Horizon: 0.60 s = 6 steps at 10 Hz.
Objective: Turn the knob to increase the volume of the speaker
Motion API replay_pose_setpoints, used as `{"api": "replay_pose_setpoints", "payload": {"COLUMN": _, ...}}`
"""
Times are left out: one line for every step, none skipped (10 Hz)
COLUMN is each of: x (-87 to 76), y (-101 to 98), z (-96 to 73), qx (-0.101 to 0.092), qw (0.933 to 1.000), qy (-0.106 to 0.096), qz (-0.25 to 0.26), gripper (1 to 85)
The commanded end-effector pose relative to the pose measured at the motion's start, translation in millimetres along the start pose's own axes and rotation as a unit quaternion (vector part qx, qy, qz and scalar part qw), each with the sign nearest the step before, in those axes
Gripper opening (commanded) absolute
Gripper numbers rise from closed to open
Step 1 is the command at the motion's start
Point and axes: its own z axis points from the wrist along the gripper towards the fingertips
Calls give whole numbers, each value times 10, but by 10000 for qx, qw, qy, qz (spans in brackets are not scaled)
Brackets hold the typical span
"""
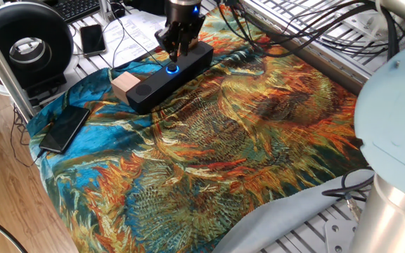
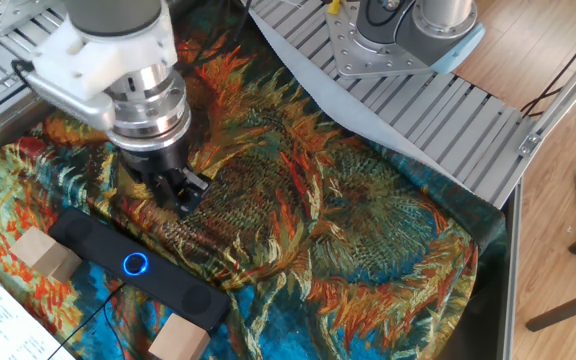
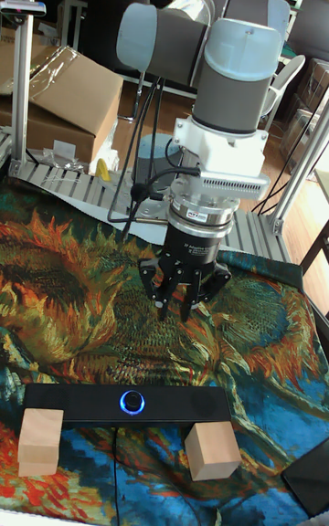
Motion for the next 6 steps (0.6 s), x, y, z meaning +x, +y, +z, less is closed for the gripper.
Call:
{"api": "replay_pose_setpoints", "payload": {"x": -70, "y": -193, "z": -19, "qx": 138, "qw": 9987, "qy": 48, "qz": -478, "gripper": 350}}
{"api": "replay_pose_setpoints", "payload": {"x": -72, "y": -236, "z": -40, "qx": 141, "qw": 9987, "qy": 72, "qz": -494, "gripper": 350}}
{"api": "replay_pose_setpoints", "payload": {"x": -101, "y": -314, "z": -45, "qx": 190, "qw": 9981, "qy": 62, "qz": -591, "gripper": 363}}
{"api": "replay_pose_setpoints", "payload": {"x": -147, "y": -349, "z": -35, "qx": 153, "qw": 9976, "qy": 17, "qz": -671, "gripper": 403}}
{"api": "replay_pose_setpoints", "payload": {"x": -185, "y": -312, "z": -10, "qx": 21, "qw": 9973, "qy": -20, "qz": -734, "gripper": 467}}
{"api": "replay_pose_setpoints", "payload": {"x": -261, "y": -336, "z": 24, "qx": 6, "qw": 9964, "qy": -54, "qz": -847, "gripper": 483}}
